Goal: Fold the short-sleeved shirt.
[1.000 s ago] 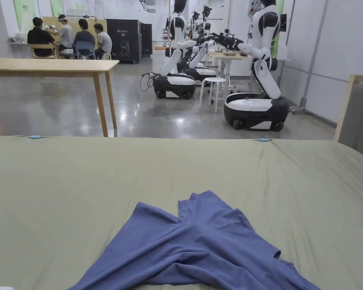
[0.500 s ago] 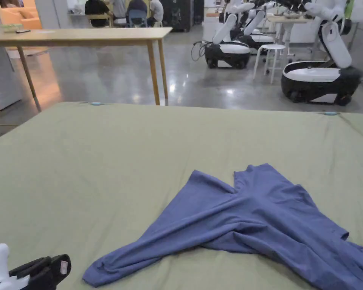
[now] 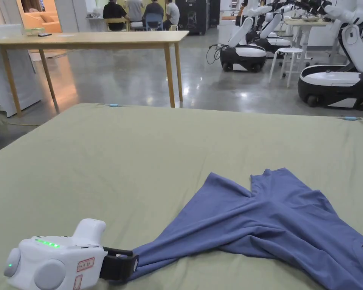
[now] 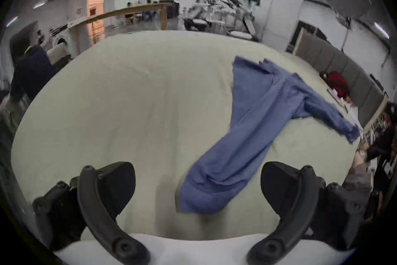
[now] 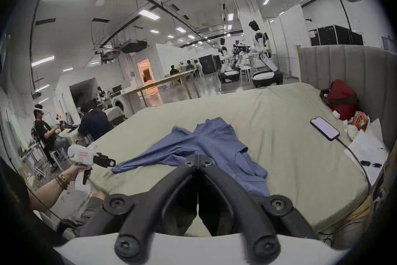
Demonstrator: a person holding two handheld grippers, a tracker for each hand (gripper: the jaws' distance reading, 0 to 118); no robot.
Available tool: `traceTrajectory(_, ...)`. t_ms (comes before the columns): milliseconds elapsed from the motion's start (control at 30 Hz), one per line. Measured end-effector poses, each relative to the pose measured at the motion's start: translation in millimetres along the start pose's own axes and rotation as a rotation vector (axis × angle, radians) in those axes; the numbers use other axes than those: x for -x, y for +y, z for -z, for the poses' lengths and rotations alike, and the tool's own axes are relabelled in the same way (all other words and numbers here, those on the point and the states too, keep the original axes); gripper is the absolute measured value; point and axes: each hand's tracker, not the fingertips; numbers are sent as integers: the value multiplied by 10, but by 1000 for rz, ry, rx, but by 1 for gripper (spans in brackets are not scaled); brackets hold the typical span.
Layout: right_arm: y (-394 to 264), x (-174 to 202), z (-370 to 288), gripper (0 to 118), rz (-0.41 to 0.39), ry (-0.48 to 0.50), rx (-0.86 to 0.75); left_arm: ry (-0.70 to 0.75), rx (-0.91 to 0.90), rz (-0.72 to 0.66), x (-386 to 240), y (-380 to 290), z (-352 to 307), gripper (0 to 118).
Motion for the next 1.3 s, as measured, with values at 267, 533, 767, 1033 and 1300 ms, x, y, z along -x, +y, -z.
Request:
traceTrajectory(267, -9, 147, 105, 0, 4, 4, 32, -4, 28, 45, -100, -163, 126, 73)
traceTrajectory(533, -10, 94, 239, 0, -2, 21, 81, -9, -30, 112, -128, -210, 32, 2)
traceTrajectory(767, 418, -63, 969, 0, -94, 16, 80, -35, -103, 69, -181, -100, -120, 2)
traceTrajectory(1033, 967, -852, 3104, 25, -170, 57, 299, -113, -139, -30, -273, -40, -177, 2)
traceTrajectory(1300, 705, -1259, 4737, 114, -261, -56, 631, -102, -128, -91, -335, -40, -143, 2)
